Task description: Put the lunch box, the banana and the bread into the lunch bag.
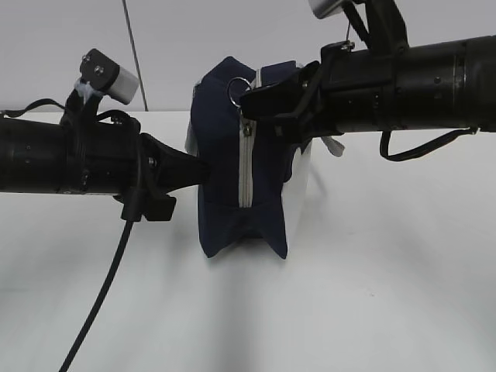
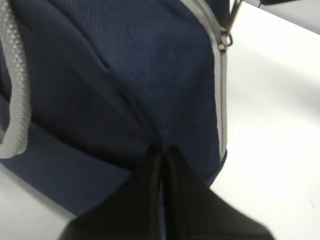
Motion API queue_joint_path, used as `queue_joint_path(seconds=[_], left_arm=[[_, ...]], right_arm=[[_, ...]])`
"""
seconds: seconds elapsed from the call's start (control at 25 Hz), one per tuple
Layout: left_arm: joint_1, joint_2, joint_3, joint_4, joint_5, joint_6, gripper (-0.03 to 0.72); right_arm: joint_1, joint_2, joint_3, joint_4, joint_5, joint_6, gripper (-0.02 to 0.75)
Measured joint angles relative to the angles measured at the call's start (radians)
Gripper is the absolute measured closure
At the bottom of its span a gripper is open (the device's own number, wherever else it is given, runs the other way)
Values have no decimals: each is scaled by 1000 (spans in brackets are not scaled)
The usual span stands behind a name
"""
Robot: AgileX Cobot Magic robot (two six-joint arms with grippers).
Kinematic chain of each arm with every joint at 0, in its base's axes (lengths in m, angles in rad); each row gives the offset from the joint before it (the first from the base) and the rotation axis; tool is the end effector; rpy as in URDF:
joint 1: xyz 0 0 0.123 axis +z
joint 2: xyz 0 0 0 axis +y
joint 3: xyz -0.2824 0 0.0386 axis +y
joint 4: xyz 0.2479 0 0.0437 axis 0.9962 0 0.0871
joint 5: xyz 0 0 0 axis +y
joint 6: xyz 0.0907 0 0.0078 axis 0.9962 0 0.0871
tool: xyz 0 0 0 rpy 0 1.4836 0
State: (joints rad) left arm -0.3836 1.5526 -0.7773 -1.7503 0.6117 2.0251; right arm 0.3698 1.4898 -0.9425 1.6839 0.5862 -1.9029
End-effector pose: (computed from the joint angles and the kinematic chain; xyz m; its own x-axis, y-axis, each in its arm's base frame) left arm 0.2631 -0.1618 0.2237 -0.3057 0.3316 -0.8925 0.8468 0.5233 -0.0956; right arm 0.2807 0.1626 0.2874 -0.1919 -0.2494 -0.9492 -0.8303 0.5568 0.0216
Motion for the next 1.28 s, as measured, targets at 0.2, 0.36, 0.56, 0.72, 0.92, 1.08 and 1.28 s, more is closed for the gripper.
queue_joint_path(seconds=[0.2,0.36,0.56,0.72,0.92,1.08,1.28], left_arm=[[0,0,0,0,0,-13,692],[0,0,0,1,1,-46,692],[0,0,0,16,10,-69,692],[0,0,0,40,16,-83,692],[0,0,0,59,23,-99,692],[0,0,0,85,35,-118,692],[0,0,0,134,43,-149,692]], right_arm=[[0,0,-7,0,0,7,754],[0,0,-33,-4,-5,45,754],[-18,0,-58,-33,-7,70,754],[-52,4,-82,-132,54,113,754],[-88,45,-144,-247,172,128,754],[-100,106,-207,-290,250,135,754],[-100,165,-277,-332,266,179,754]])
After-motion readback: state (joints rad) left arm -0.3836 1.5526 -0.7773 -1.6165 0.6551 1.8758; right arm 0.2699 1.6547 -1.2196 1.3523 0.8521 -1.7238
